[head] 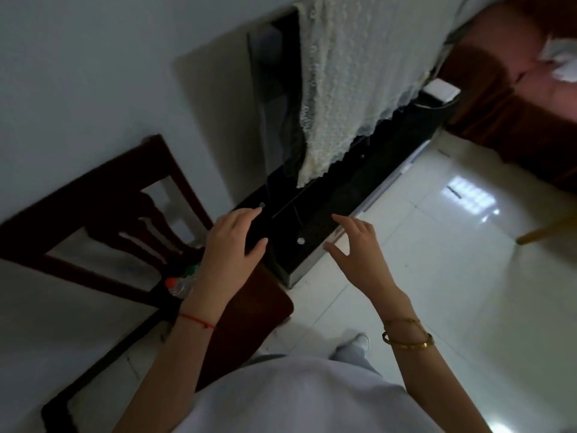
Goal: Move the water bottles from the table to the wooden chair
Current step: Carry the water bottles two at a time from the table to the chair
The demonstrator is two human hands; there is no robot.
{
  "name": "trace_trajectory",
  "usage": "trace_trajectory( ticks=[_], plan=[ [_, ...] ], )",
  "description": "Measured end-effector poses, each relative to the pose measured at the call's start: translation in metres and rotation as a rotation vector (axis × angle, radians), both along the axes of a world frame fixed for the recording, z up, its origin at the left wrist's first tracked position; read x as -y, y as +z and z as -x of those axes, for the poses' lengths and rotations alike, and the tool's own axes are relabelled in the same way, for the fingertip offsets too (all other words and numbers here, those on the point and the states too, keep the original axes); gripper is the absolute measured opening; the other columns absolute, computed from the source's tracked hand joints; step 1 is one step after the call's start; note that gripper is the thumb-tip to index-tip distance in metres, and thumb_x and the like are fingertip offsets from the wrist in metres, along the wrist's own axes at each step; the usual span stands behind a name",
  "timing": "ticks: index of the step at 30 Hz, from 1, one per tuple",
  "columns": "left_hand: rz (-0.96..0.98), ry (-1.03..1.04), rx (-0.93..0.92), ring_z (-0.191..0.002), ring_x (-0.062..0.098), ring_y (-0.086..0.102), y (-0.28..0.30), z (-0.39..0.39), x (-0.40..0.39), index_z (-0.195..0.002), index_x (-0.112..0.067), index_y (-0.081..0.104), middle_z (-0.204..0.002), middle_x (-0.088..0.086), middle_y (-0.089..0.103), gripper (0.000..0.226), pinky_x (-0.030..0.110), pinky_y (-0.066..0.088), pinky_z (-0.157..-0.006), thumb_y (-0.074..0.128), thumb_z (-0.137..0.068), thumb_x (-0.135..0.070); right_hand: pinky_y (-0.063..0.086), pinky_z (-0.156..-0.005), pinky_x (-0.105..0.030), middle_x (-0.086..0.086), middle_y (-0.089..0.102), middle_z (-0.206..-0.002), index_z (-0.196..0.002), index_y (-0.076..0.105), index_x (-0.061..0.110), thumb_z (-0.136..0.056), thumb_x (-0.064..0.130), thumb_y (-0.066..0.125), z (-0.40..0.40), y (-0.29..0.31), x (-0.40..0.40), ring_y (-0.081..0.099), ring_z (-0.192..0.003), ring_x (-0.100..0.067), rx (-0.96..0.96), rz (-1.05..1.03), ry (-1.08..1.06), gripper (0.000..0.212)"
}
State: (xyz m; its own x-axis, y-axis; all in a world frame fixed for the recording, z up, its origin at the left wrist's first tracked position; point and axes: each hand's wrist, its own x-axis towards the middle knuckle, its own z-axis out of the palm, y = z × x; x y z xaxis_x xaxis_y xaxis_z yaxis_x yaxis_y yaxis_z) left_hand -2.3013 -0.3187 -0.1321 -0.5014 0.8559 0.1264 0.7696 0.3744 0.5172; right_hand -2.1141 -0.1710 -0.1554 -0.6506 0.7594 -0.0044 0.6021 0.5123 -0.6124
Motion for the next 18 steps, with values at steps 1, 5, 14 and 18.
trace_trajectory(
  ticks=[1, 5, 14, 18],
  plan=[
    [-0.006, -0.035, -0.001, -0.128, 0.017, 0.042, -0.001, -0.011, -0.017, -0.137, -0.019, 0.046, -0.135, 0.001, 0.051, 0.051, 0.039, 0.040, -0.106, 0.060, -0.089, -0.030, 0.033, -0.109, -0.038, -0.003, 0.049, -0.138, -0.139, 0.042, 0.020, -0.090, 0.030, 0.062, -0.018, 0.001, -0.010, 0.033, -0.133, -0.023, -0.003, -0.004, -0.032, 0.054],
    [-0.026, -0.163, 0.023, -0.126, 0.017, 0.044, -0.006, -0.070, -0.091, -0.136, -0.018, 0.047, -0.134, 0.001, 0.052, 0.051, 0.039, 0.040, -0.106, 0.061, -0.089, -0.029, 0.032, -0.107, -0.033, -0.002, 0.050, -0.137, -0.137, 0.043, 0.019, -0.089, 0.030, 0.063, -0.099, 0.001, -0.053, 0.035, -0.131, -0.022, 0.001, -0.022, -0.165, 0.053],
    [-0.056, -0.457, 0.079, -0.123, 0.020, 0.046, -0.012, -0.222, -0.245, -0.133, -0.016, 0.051, -0.130, 0.003, 0.055, 0.050, 0.033, 0.038, -0.106, 0.065, -0.085, -0.024, 0.034, -0.108, -0.033, 0.001, 0.052, -0.135, -0.136, 0.046, 0.018, -0.088, 0.028, 0.065, -0.281, 0.005, -0.142, 0.036, -0.131, -0.020, 0.023, -0.038, -0.470, 0.053],
    [-0.054, -0.582, 0.074, -0.123, 0.020, 0.046, -0.011, -0.273, -0.302, -0.134, -0.015, 0.051, -0.131, 0.004, 0.055, 0.051, 0.036, 0.038, -0.108, 0.066, -0.085, -0.023, 0.030, -0.105, -0.027, -0.001, 0.054, -0.132, -0.135, 0.048, 0.015, -0.087, 0.026, 0.066, -0.340, 0.005, -0.171, 0.038, -0.128, -0.022, 0.013, -0.050, -0.607, 0.052]
  ],
)
